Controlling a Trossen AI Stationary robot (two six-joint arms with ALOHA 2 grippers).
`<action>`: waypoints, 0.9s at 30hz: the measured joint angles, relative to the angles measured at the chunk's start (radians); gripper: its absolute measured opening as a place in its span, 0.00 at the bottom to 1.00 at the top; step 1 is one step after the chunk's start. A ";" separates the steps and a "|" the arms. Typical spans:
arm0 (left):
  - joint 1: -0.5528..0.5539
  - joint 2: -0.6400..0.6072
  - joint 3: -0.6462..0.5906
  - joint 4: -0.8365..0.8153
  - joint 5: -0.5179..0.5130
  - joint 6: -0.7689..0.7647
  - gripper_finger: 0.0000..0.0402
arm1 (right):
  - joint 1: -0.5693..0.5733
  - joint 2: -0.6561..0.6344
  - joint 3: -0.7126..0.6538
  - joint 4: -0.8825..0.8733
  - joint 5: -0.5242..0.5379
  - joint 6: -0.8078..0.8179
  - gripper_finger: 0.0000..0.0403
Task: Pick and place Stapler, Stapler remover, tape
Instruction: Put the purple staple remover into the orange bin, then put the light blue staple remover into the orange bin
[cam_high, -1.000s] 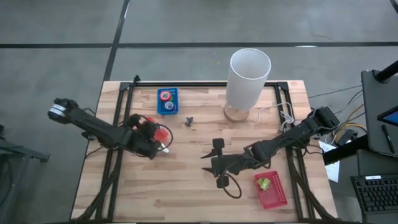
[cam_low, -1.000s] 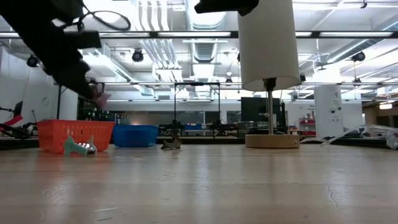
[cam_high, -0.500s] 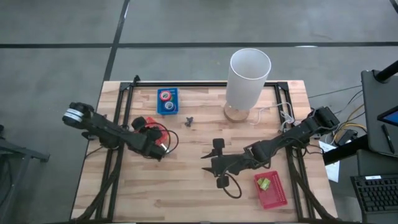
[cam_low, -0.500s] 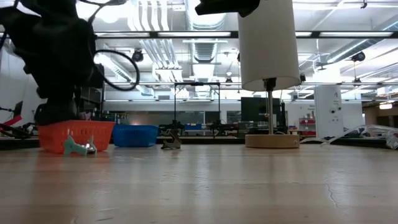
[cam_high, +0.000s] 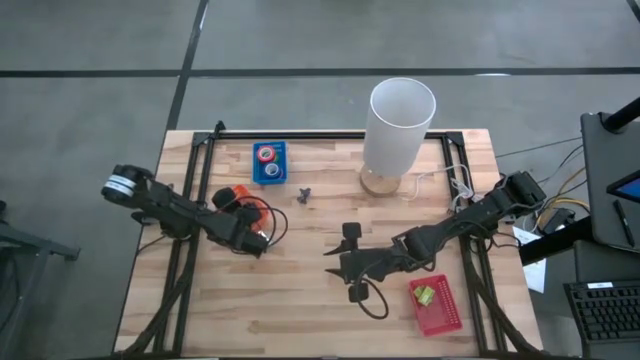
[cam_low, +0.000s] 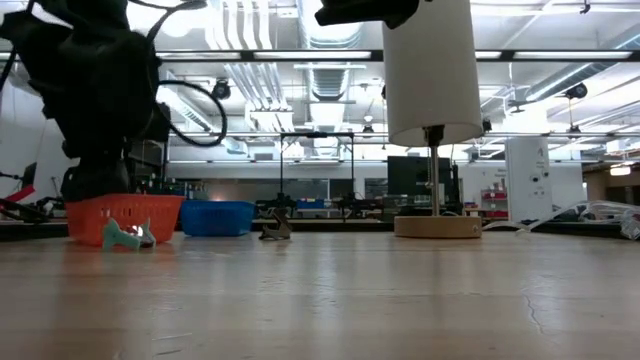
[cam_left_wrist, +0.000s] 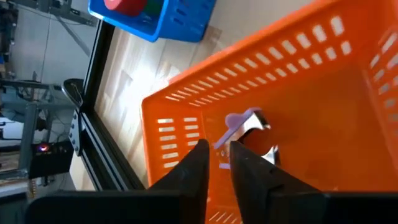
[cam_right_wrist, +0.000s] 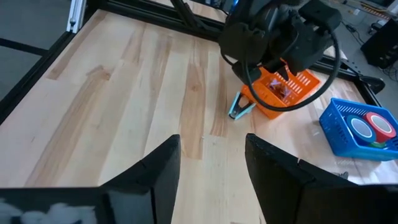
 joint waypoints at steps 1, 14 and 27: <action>0.000 -0.004 0.007 -0.002 0.000 0.000 0.18 | 0.000 0.000 0.000 0.000 0.000 0.002 0.43; -0.102 -0.024 0.183 0.185 0.244 0.308 0.30 | 0.000 0.000 0.000 -0.002 0.000 0.002 0.44; -0.154 -0.022 0.092 0.265 0.407 0.370 0.29 | 0.000 0.000 -0.004 -0.023 0.000 0.028 0.40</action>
